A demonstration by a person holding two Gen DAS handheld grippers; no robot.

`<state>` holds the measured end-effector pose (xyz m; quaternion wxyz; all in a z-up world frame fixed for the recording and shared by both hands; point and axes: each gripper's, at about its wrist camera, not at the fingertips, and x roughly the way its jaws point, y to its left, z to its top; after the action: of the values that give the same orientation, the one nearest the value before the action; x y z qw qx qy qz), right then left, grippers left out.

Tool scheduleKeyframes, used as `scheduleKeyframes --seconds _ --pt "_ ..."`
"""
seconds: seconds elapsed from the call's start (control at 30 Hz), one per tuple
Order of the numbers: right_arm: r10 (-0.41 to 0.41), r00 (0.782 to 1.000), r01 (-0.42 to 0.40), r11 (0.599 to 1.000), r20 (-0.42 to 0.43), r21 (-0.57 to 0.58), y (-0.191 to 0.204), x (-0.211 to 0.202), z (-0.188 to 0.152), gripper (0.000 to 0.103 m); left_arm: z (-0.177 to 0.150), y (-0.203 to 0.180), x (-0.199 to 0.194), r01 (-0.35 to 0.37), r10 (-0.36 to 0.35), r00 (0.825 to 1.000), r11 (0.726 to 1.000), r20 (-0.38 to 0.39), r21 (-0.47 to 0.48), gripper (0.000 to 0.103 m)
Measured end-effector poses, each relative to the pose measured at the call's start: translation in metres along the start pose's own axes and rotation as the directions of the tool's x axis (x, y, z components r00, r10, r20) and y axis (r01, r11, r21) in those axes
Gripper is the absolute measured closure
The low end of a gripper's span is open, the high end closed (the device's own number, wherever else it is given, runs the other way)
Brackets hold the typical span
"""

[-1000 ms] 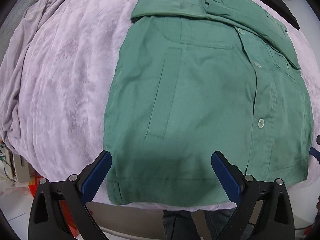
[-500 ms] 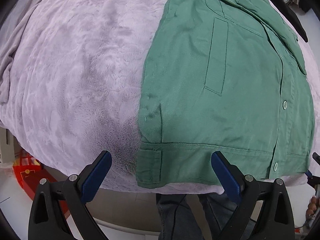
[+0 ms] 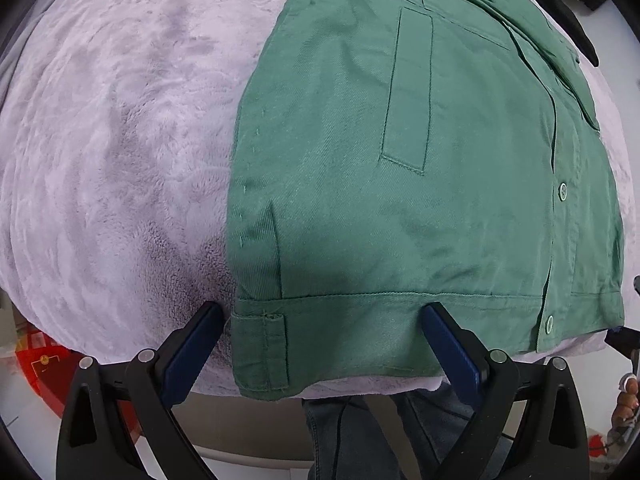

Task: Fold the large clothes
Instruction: 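Move both open tools down to the jacket hem, then grasp the hem with both tools and lift it toward the collar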

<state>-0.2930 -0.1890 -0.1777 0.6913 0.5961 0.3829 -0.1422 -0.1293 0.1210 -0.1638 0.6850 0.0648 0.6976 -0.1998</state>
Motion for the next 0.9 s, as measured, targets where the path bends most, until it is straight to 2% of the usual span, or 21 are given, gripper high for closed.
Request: scheduleKeyframes --seconds 0.07,0.13,0.3,0.43,0.53,0.63,0.67,0.73,0.77,0.8,0.83,0.87,0.9 --pt "0.097 0.995 -0.097 0.995 0.001 0.004 0.005 -0.002 -0.001 0.008 -0.001 0.004 -0.001 0.014 -0.014 1.0 1.0 0.004 0.003 0.003" --pt "0.131 0.991 -0.131 0.991 0.01 0.017 0.006 -0.004 -0.001 0.008 0.003 0.012 -0.003 0.038 -0.038 0.999 0.999 0.006 -0.001 0.003" --pt "0.073 0.997 -0.073 0.993 0.006 0.089 -0.016 0.0 -0.002 0.007 0.003 0.024 -0.004 0.102 -0.101 0.995 0.994 0.017 -0.029 0.003" --pt "0.087 0.996 -0.089 0.984 0.019 0.154 -0.031 0.004 -0.005 0.008 0.001 0.021 -0.016 0.224 -0.223 0.974 0.974 0.032 -0.028 0.003" --pt "0.131 0.991 -0.135 0.974 0.034 0.18 -0.031 0.007 -0.006 0.008 -0.002 0.011 -0.016 0.209 -0.209 0.977 0.978 0.032 -0.002 0.003" --pt "0.197 0.979 -0.202 0.959 0.049 0.198 -0.024 0.012 -0.005 0.008 -0.001 0.012 -0.008 0.189 -0.188 0.982 0.982 0.021 -0.015 0.004" --pt "0.217 0.975 -0.224 0.953 0.053 0.206 -0.022 0.015 -0.006 0.008 -0.001 0.012 -0.008 0.184 -0.183 0.983 0.983 0.025 -0.02 0.007" --pt "0.232 0.971 -0.239 0.946 0.056 0.22 -0.017 0.018 -0.007 0.008 0.001 0.012 -0.009 0.141 -0.14 0.99 0.99 0.032 -0.032 0.035" --pt "0.233 0.971 -0.239 0.945 0.055 0.224 -0.016 0.02 -0.008 0.008 0.001 0.014 -0.012 0.146 -0.144 0.989 0.989 0.038 -0.039 0.043" --pt "0.233 0.971 -0.239 0.944 0.056 0.227 -0.015 0.021 -0.009 0.01 0.001 0.019 -0.015 0.177 -0.175 0.983 0.983 0.049 -0.048 0.063" --pt "0.229 0.972 -0.236 0.944 0.057 0.23 -0.015 0.021 -0.01 0.023 0.001 0.025 -0.019 0.231 -0.228 0.972 0.971 0.053 -0.056 0.083" --pt "0.214 0.975 -0.221 0.947 0.052 0.233 -0.014 0.023 -0.009 0.038 0.002 0.029 -0.023 0.282 -0.278 0.959 0.957 0.056 -0.075 0.084" --pt "0.188 0.981 -0.192 0.952 0.037 0.239 -0.015 0.024 -0.009 0.075 0.002 0.032 -0.027 0.308 -0.303 0.951 0.947 0.064 -0.094 0.086"
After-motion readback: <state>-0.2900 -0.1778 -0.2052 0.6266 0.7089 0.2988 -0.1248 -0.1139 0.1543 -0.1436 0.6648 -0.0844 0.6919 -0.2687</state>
